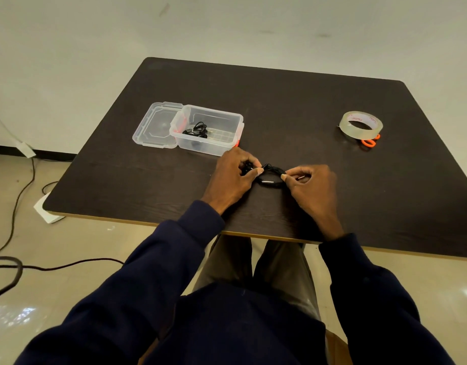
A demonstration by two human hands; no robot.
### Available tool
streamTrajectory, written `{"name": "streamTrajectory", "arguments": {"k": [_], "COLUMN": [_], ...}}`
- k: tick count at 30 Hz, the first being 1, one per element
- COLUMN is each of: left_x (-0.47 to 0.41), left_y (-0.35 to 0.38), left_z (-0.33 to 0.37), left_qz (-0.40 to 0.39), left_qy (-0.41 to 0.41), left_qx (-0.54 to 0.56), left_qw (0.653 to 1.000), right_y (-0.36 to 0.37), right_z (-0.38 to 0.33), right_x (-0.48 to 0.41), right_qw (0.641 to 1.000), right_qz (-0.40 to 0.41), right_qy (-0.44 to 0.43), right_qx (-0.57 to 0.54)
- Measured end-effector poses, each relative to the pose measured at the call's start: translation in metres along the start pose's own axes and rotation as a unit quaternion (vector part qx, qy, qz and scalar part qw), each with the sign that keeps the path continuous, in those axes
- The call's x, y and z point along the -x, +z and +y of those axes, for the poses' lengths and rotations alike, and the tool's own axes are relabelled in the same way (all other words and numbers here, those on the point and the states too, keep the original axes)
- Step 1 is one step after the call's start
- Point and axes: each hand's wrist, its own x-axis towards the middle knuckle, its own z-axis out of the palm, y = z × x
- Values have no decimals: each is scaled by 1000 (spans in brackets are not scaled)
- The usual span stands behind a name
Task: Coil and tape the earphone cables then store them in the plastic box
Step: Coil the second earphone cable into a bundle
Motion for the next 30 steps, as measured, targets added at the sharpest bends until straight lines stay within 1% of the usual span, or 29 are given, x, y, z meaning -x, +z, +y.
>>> {"name": "streamTrajectory", "arguments": {"k": [4, 6, 11, 14, 21, 23, 25, 27, 30], "left_x": [3, 4, 4, 4, 2, 2, 2, 2, 1], "left_y": [0, -1, -1, -1, -1, 0, 0, 0, -2], "left_z": [-3, -4, -4, -5, -9, -10, -10, -9, -8], "left_qz": [3, 5, -7, -11, -13, -18, -10, -3, -15], "left_qy": [28, 38, 39, 34, 52, 51, 55, 61, 65], "left_qx": [-23, -32, -29, -31, -19, -27, -26, -21, -30], "left_qw": [999, 999, 999, 999, 998, 998, 998, 998, 997], "right_y": [7, 7, 2, 2, 1, 2, 4, 5, 7], "right_z": [12, 18, 20, 20, 16, 13, 10, 11, 12], "right_x": [9, 12, 10, 11, 14, 17, 19, 20, 20], "right_qw": [996, 993, 996, 996, 995, 991, 980, 969, 972], "right_qz": [31, 38, 46, 47, 48, 46, 38, 22, 1], "right_qy": [-72, -96, -76, -75, -84, -121, -175, -210, -197], "right_qx": [52, 58, 23, 19, 11, 32, 81, 127, 129]}}
